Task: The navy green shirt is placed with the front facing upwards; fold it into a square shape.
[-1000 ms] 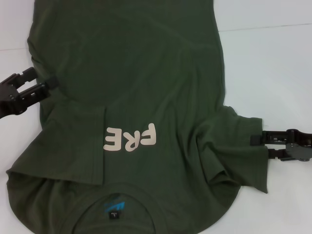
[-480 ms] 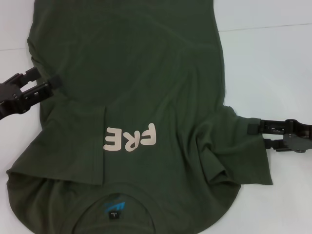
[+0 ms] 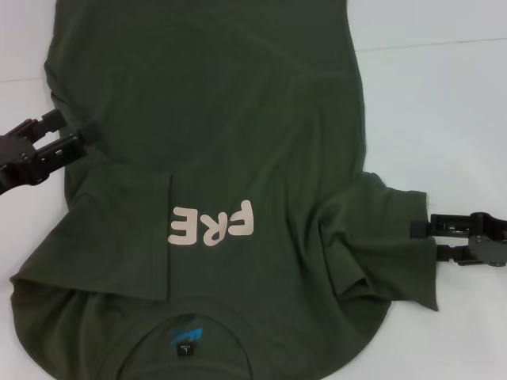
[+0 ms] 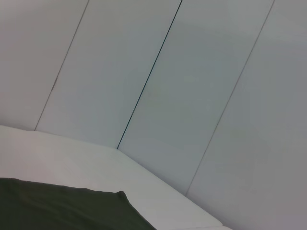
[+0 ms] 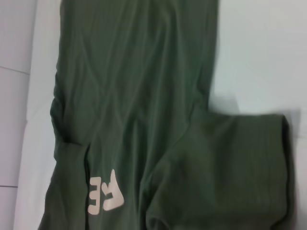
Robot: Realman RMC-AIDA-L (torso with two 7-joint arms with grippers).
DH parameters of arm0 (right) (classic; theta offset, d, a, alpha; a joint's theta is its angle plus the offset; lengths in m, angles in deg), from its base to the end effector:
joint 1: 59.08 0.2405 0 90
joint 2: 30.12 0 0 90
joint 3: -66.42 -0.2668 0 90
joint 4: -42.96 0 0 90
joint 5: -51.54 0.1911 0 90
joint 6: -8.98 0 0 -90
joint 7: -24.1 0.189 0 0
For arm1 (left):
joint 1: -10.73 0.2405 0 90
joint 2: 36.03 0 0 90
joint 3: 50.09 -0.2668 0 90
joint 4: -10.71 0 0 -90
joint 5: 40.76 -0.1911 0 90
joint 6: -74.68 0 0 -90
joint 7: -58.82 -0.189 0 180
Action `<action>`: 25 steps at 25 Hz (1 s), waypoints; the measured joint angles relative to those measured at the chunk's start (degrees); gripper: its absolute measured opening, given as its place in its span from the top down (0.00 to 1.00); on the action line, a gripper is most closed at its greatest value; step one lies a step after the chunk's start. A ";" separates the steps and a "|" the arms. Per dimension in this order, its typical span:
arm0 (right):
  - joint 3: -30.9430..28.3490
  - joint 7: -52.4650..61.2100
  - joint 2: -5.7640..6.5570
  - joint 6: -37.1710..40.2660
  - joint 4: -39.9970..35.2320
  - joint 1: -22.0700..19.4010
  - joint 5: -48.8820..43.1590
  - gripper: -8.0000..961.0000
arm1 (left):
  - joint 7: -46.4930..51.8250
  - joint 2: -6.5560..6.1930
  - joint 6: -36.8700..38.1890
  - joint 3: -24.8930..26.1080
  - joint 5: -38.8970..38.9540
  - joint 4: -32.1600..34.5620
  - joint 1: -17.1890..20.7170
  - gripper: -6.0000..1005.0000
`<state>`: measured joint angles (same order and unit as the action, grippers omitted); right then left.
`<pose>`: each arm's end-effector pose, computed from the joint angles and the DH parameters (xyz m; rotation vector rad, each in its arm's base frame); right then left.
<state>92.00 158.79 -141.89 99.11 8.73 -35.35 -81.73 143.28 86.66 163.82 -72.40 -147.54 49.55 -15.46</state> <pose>0.3527 0.2907 0.0010 -1.9648 2.1356 0.5671 -0.2565 0.3462 0.0001 -2.2554 -0.8863 -1.0591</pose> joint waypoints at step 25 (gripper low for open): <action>0.29 -0.30 -0.97 -0.50 0.04 1.25 0.46 0.02 | -0.40 0.00 0.24 0.27 0.08 -0.35 0.00 0.10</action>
<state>92.29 158.49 -142.85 98.60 8.77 -34.10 -81.27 142.88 86.66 164.06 -72.13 -147.46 49.20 -15.46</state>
